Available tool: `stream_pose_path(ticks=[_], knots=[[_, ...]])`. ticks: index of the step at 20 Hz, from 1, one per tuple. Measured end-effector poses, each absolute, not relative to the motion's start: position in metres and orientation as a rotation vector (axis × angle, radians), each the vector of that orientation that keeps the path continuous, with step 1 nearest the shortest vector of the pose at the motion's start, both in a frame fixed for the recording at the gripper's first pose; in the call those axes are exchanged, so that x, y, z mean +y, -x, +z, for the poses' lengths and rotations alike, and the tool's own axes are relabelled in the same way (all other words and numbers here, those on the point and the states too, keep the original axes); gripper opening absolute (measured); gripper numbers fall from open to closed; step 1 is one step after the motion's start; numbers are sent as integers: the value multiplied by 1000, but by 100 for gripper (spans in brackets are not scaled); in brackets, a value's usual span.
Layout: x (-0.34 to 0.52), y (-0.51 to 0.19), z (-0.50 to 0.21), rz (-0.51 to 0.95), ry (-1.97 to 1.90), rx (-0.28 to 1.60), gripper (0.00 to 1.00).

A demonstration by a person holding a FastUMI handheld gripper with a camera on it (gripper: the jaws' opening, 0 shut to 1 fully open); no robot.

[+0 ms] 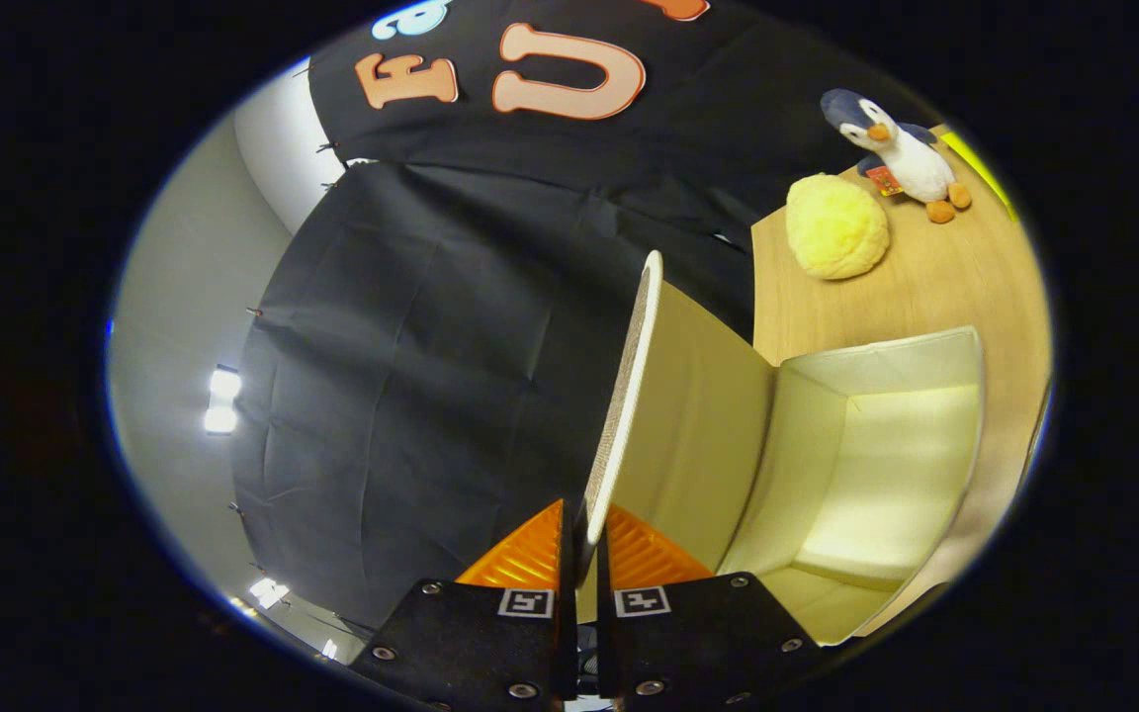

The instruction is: Open the storage box then place both shoes into the box .Put the left shoe in first, then the right shoe, with the right side of both shoes facing outward in a uniform manner.

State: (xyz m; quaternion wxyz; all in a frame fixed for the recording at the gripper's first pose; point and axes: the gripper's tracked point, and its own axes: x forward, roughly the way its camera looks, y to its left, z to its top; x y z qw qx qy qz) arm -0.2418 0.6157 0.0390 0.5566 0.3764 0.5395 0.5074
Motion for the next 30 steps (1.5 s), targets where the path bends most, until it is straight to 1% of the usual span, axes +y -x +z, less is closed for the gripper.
stream_pose_path(ticks=[5,6,7,8,9,12,14,16,24,28,30], knots=[[681,253,38,1151,-876,1291,9],[689,256,35,1144,-854,1290,13],[696,257,33,1144,-829,1280,18],[700,258,35,1148,-812,1268,28],[701,258,37,1152,-805,1259,35],[684,251,29,1130,-758,1226,62],[659,238,17,1090,-693,1187,73],[631,225,3,1044,-634,1140,78],[471,178,-71,783,-339,991,79],[393,170,-123,645,-210,1000,79],[356,177,-152,585,-136,1026,79]])
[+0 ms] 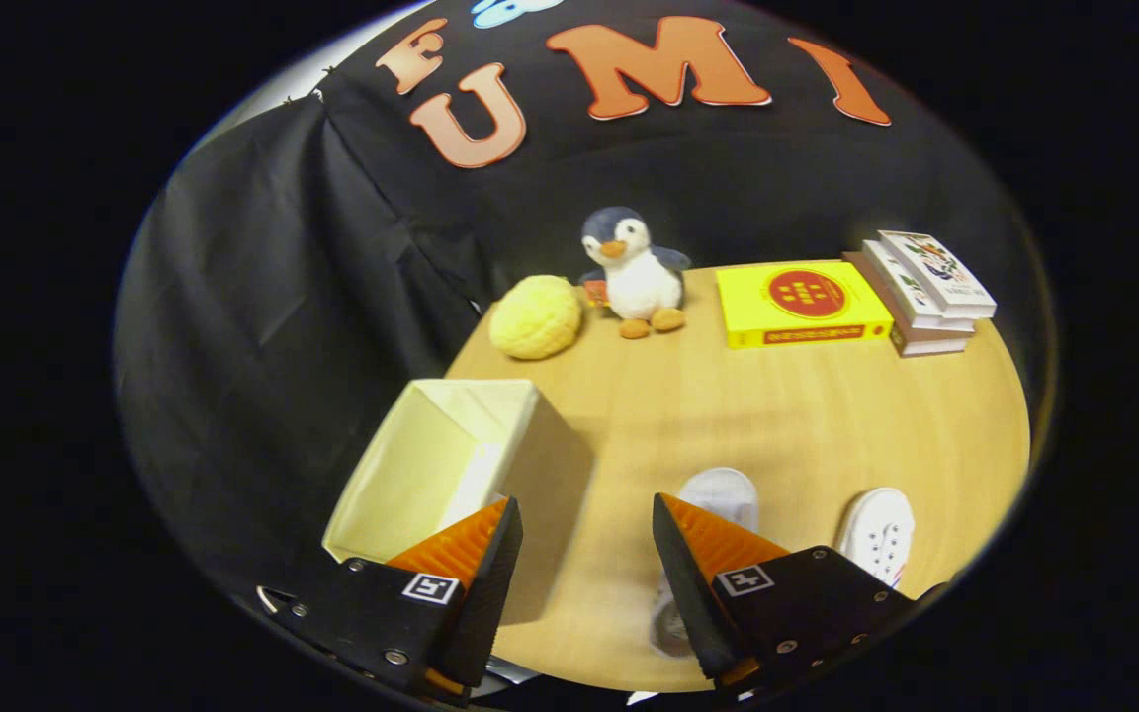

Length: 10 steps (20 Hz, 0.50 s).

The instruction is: Open the storage box then place both shoes into the box .Put the left shoe in first, then the right shoe, with the right side of both shoes facing outward in a uniform manner.

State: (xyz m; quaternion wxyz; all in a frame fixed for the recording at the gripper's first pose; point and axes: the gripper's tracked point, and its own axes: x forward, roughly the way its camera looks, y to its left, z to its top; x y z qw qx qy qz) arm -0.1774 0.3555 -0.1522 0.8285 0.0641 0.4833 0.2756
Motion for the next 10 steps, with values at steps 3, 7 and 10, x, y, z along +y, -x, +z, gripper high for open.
stream_pose_path(ticks=[3,7,10], knots=[[307,201,-185,546,-40,1075,79],[276,219,-221,527,14,1121,80],[274,226,-250,560,57,1151,74]])
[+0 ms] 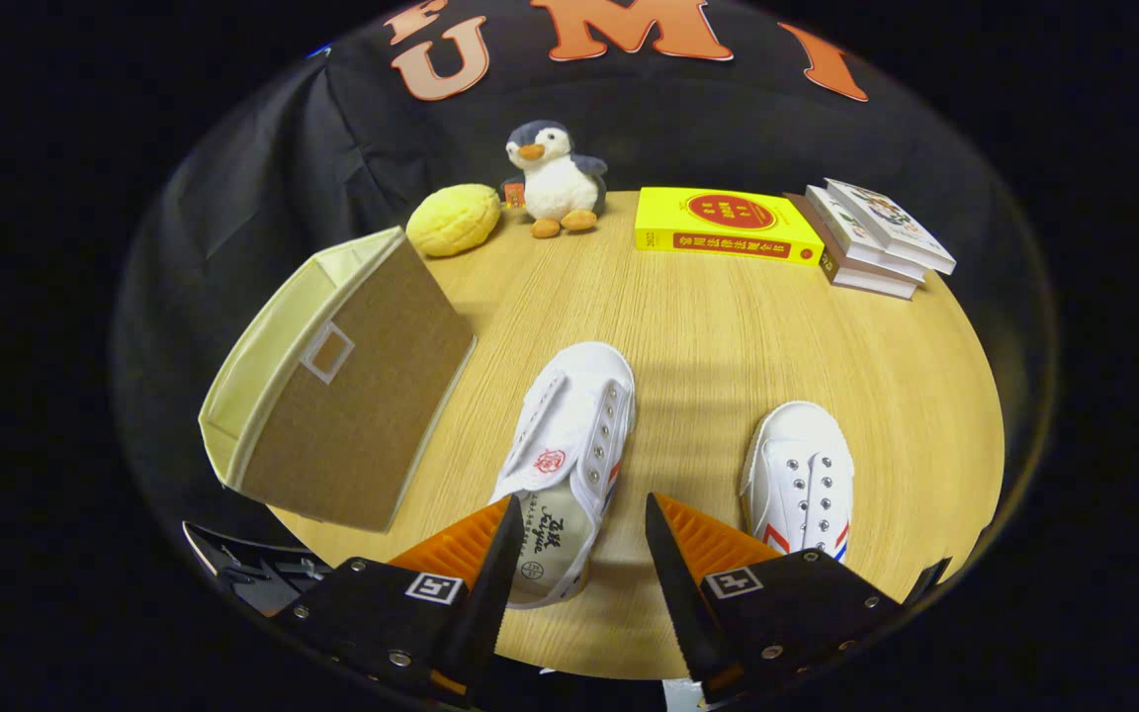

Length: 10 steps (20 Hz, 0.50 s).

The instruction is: Open the storage box then place both shoes into the box .Put the left shoe in first, then the right shoe, with the right side of both shoes facing outward in a uniform manner.

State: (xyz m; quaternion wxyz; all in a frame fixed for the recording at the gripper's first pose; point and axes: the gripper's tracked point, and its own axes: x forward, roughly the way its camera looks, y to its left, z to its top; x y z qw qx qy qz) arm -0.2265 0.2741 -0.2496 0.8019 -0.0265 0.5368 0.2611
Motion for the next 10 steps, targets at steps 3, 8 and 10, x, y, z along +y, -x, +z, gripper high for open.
stream_pose_path(ticks=[3,8,10], knots=[[268,220,-275,526,113,1136,66],[290,199,-298,467,-25,1071,38],[290,194,-306,414,-57,1060,20]])
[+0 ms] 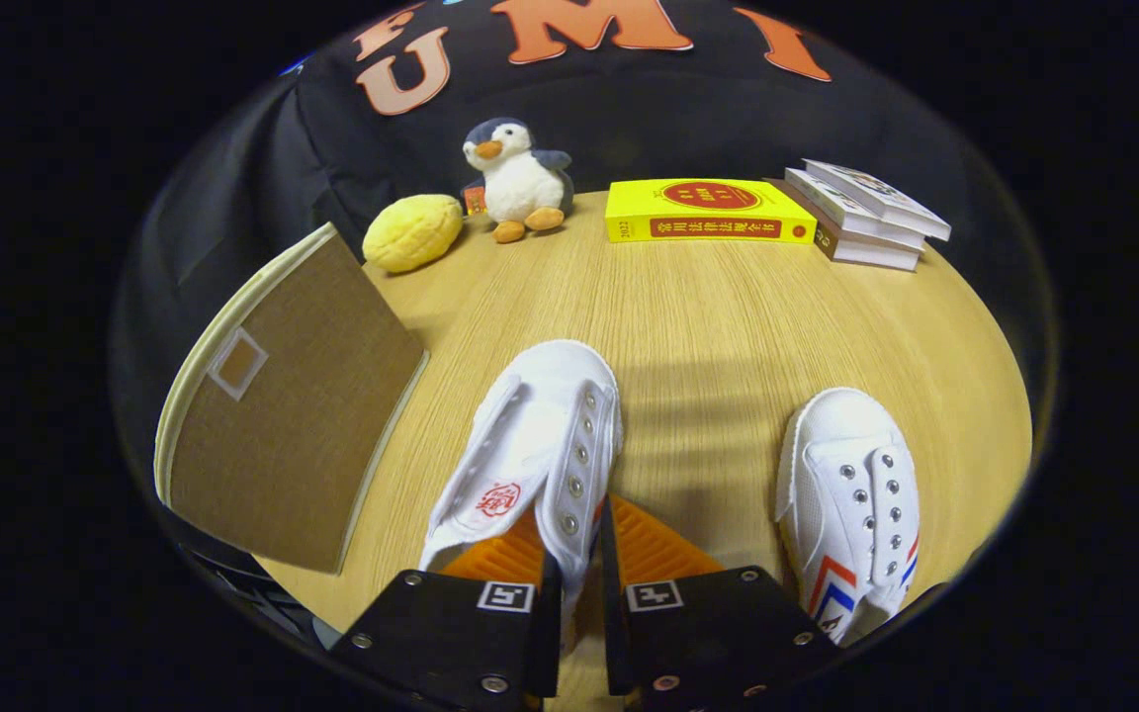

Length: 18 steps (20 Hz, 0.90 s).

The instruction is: Open the storage box then place both shoes into the box .Put the left shoe in first, then the right shoe, with the right side of both shoes facing outward in a uniform manner.

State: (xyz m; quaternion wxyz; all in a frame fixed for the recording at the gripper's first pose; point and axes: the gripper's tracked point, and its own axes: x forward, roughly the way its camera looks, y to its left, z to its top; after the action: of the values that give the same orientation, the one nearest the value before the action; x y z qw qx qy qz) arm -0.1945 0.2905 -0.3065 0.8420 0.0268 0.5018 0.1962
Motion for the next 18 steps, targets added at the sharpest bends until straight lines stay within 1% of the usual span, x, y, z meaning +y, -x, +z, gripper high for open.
stream_pose_path(ticks=[2,3,4,6,8,12,18], knots=[[294,195,-308,377,-107,1081,13],[292,194,-308,371,-125,1095,11],[292,192,-307,361,-142,1106,7],[293,190,-302,342,-187,1148,2],[295,189,-294,327,-232,1198,1],[310,177,-247,337,-266,1158,1],[349,169,-161,341,-296,1160,1]])
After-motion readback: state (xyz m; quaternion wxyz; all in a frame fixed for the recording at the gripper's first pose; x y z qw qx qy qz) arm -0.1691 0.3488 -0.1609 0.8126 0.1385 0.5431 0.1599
